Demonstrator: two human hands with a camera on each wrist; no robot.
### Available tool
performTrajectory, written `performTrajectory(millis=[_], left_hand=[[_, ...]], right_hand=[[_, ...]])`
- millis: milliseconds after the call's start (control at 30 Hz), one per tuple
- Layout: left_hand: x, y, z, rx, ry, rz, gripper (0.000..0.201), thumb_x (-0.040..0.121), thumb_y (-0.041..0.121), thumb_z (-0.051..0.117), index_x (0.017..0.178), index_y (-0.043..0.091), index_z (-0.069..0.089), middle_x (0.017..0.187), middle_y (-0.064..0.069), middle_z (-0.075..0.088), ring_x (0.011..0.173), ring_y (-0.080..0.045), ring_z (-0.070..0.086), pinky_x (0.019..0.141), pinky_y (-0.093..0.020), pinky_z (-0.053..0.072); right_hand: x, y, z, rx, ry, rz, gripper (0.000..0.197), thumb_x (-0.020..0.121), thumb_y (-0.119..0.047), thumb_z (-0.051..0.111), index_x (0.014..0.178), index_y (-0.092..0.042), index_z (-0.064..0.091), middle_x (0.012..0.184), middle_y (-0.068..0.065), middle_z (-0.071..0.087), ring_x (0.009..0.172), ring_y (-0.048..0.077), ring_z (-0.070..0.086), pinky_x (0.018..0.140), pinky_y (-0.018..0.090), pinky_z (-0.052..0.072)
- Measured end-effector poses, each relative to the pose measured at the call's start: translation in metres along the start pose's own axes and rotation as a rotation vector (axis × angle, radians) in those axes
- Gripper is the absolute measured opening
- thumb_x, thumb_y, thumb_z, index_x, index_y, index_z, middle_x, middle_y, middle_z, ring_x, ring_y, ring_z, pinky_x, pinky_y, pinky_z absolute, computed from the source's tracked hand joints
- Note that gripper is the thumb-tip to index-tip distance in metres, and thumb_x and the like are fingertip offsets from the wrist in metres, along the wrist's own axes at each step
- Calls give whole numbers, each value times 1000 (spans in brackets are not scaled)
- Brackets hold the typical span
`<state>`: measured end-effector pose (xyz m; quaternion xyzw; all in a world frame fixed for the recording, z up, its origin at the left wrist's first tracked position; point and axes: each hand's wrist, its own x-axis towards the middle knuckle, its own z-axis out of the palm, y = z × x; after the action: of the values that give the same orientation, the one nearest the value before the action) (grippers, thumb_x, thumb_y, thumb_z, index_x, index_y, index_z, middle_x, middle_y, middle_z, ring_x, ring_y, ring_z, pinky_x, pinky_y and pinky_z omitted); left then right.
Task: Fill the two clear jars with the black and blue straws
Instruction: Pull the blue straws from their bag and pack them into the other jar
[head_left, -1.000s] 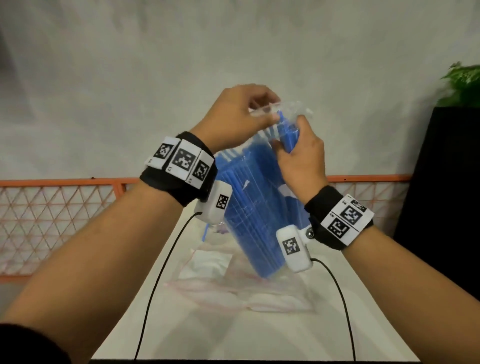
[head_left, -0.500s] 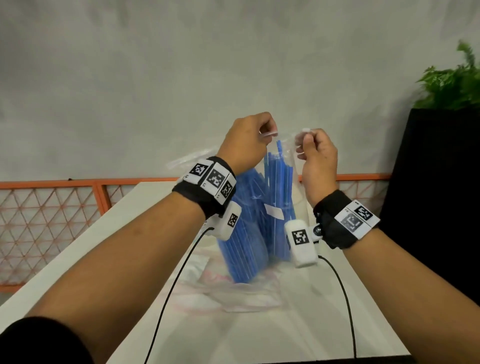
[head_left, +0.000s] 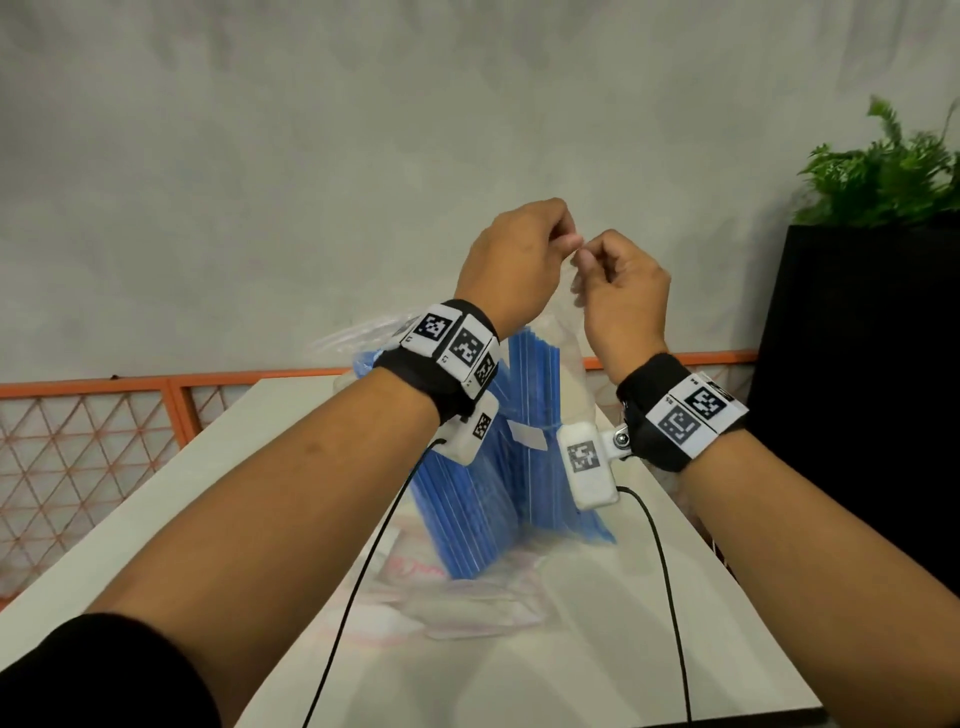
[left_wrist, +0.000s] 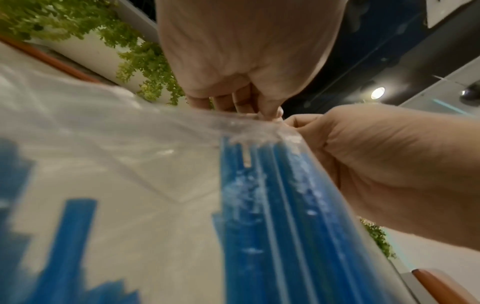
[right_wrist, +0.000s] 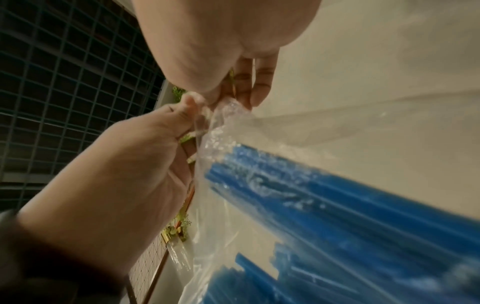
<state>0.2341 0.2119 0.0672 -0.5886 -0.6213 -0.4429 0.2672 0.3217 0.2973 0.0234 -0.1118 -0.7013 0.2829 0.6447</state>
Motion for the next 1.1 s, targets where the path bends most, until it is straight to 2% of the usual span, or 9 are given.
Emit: performTrajectory(millis=[100,233,400,600,767,833,933,1000,1100], left_hand=[[-1,-12,-1,54,-12,-44,16,98,25,56,84,19,57,75,7,59,70,-17,56,63,-34,48],[-9,-38,-15,156,22,-116,16,100,23,54,84,22,54,77,9,58,67,-11,54,62,-28,41],[-29,-71,-42,303,75,-197,12,101,15,50,89,19,53,89,2,59,73,-15,51,66,-27,35],[-41,-99,-72,425,141,-228,10,98,8,47,97,9,57,102,-11,61,87,-31,56,76,-41,41],[-43,-116,-85,357,192,-264,14,97,3,44,96,6,57,98,-12,60,87,-31,55,70,-33,35],[-40,-116,-85,229,176,-230,24,90,-7,42,96,7,60,94,-10,59,84,-29,57,69,-35,43],[-37,-113,-83,61,69,-129,47,77,-23,38,96,9,67,94,-6,52,82,-20,57,66,-30,49],[-35,-113,-82,23,37,-117,48,82,-23,39,96,11,70,95,-5,50,82,-15,57,63,-21,46],[-32,-113,-81,-15,56,-126,42,88,-19,42,90,13,69,95,-3,50,75,-12,57,60,-18,43]], right_hand=[[6,4,0,-35,46,17,17,93,-12,55,76,-9,56,62,0,55,58,22,53,58,36,51],[13,13,0,-64,106,69,21,96,-11,51,75,-14,49,66,0,49,61,13,44,55,28,44],[15,24,-5,-131,146,97,22,97,-11,49,76,-14,44,66,-6,42,61,10,38,53,20,35],[18,33,-19,-156,209,123,24,97,-12,49,75,-16,42,65,-9,40,57,3,35,50,12,32],[20,35,-25,-177,203,131,28,98,-14,48,72,-22,40,69,-3,46,63,9,40,55,20,37],[20,32,-23,-141,202,145,34,99,-15,47,69,-28,36,67,-7,44,62,11,42,57,27,40],[19,30,-22,-81,159,159,19,99,-17,46,82,-25,44,74,-8,51,66,17,52,61,36,49],[17,28,-24,-38,133,159,5,97,-18,49,96,-22,47,85,-8,54,72,17,55,64,37,53],[12,24,-25,-50,88,55,27,89,-21,59,115,-20,50,105,-7,50,87,7,52,82,34,52]])
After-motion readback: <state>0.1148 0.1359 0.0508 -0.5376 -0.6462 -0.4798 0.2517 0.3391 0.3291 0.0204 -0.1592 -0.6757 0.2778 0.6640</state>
